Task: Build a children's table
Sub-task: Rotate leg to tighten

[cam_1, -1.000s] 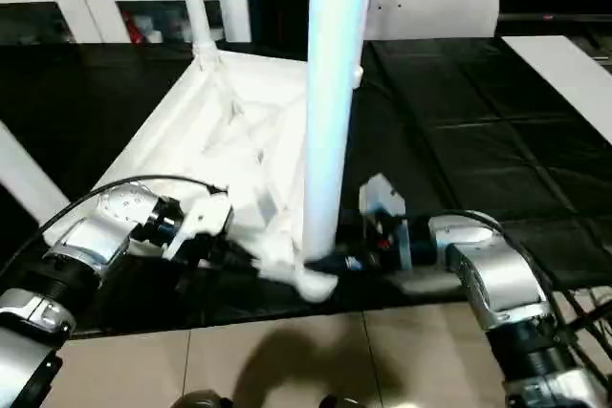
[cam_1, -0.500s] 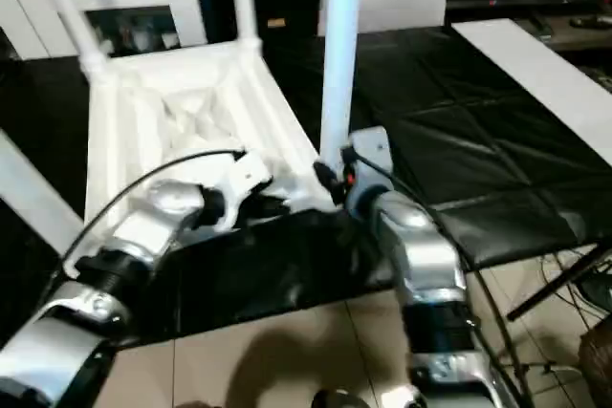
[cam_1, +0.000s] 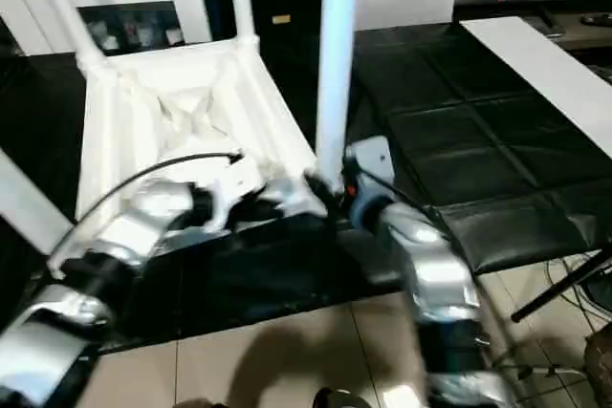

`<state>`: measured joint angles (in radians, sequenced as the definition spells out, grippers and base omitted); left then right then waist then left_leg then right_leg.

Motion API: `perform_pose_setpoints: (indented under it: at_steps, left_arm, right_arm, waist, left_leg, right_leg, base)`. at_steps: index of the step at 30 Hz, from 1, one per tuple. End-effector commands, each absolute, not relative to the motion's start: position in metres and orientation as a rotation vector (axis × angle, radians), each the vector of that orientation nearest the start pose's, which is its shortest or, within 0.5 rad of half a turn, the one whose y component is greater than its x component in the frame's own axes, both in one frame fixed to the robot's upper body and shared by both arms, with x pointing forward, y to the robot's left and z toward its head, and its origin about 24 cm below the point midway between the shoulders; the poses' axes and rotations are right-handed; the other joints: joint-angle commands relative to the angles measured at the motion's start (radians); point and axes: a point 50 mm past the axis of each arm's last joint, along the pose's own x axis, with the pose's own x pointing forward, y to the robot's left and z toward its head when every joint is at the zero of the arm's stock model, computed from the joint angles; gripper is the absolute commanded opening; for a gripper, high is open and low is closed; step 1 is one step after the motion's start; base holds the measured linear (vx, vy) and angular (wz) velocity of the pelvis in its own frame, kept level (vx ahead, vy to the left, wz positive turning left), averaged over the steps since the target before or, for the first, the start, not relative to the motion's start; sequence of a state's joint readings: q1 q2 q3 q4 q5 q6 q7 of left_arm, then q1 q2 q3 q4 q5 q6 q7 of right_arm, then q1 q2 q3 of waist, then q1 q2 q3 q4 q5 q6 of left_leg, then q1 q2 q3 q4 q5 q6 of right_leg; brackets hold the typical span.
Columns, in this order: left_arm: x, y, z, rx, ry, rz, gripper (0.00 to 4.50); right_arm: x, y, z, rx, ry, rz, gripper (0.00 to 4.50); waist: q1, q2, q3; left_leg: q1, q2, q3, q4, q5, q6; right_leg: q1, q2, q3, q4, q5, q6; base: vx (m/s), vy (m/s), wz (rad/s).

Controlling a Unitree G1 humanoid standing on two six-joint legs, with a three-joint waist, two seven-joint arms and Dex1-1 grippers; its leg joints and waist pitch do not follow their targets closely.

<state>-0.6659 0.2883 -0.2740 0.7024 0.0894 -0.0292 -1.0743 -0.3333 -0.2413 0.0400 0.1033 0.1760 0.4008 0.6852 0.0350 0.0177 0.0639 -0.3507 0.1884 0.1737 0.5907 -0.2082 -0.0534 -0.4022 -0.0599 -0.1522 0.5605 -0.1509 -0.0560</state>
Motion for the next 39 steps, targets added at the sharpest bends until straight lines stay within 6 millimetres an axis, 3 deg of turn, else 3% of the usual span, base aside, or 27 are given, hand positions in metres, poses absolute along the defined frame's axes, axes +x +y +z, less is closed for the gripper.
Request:
perform_pose_setpoints:
  at_steps: [1,3,5,9,12,16,23,24,39]
  left_arm:
    - [0.327,0.104,0.067,0.495,0.257,-1.397,0.0]
    - [0.323,0.108,0.067,0.494,0.267,-1.461,0.0]
    - [0.32,0.114,0.067,0.506,0.292,-1.535,0.0]
    - [0.316,0.12,0.066,0.543,0.324,-1.627,0.0]
    - [0.314,0.122,0.067,0.564,0.334,-1.683,0.0]
    - [0.313,0.124,0.068,0.588,0.344,-1.726,0.0]
    - [0.311,0.124,0.067,0.608,0.353,-1.778,0.0]
    - [0.311,0.123,0.067,0.608,0.352,-1.783,0.0]
    - [0.311,0.125,0.064,0.615,0.358,-1.787,0.0]
  right_arm:
    - [0.293,-0.129,0.08,-0.062,0.168,0.925,3.9]
    - [0.29,-0.137,0.077,-0.13,0.177,0.983,4.13]
    - [0.287,-0.146,0.073,-0.156,0.198,1.057,4.31]
    - [0.282,-0.154,0.075,-0.148,0.216,1.208,4.31]
    - [0.278,-0.158,0.076,-0.158,0.229,1.299,4.31]
    - [0.276,-0.161,0.077,-0.158,0.254,1.392,3.96]
    - [0.275,-0.164,0.078,-0.145,0.3,1.489,3.36]
    - [0.276,-0.164,0.079,-0.142,0.308,1.5,3.23]
    - [0.274,-0.167,0.08,-0.097,0.356,1.574,2.04]
  waist:
    - [0.007,-0.006,-0.071]
    - [0.012,-0.008,-0.073]
    - [0.027,-0.006,-0.076]
    - [0.058,-0.007,-0.079]
    - [0.07,-0.011,-0.082]
    - [0.081,-0.013,-0.082]
    - [0.088,-0.017,-0.085]
    - [0.09,-0.022,-0.084]
    - [0.102,-0.023,-0.087]
  left_leg:
    - [0.0,0.052,-0.019,-0.058,-0.077,0.12]
    - [0.002,0.055,-0.018,-0.058,-0.076,0.116]
    - [0.004,0.054,-0.015,-0.056,-0.073,0.117]
    - [0.008,0.063,-0.015,-0.055,-0.06,0.117]
    - [0.005,0.065,-0.014,-0.054,-0.051,0.119]
    - [0.004,0.059,-0.011,-0.052,-0.062,0.109]
    - [0.004,0.059,-0.013,-0.05,-0.066,0.099]
    - [0.004,0.058,-0.012,-0.05,-0.066,0.097]
    - [0.004,0.055,-0.011,-0.048,-0.055,0.094]
  right_leg:
    - [0.073,-0.106,0.078,-0.064,-0.262,-0.1]
    - [0.07,-0.106,0.079,-0.06,-0.25,-0.11]
    - [0.071,-0.108,0.079,-0.058,-0.254,-0.113]
    - [0.068,-0.109,0.079,-0.05,-0.227,-0.125]
    - [0.07,-0.111,0.08,-0.046,-0.218,-0.123]
    - [0.07,-0.11,0.078,-0.053,-0.276,-0.102]
    - [0.067,-0.108,0.075,-0.056,-0.317,-0.082]
    - [0.067,-0.107,0.076,-0.057,-0.324,-0.077]
    - [0.066,-0.105,0.073,-0.058,-0.346,-0.052]
  base:
    - [0.0,0.0,0.0]
    - [0.0,0.0,0.0]
    - [0.0,0.0,0.0]
    - [0.0,0.0,0.0]
    - [0.0,0.0,0.0]
    - [0.0,0.0,0.0]
    - [0.0,0.0,0.0]
    - [0.0,0.0,0.0]
    - [0.0,0.0,0.0]
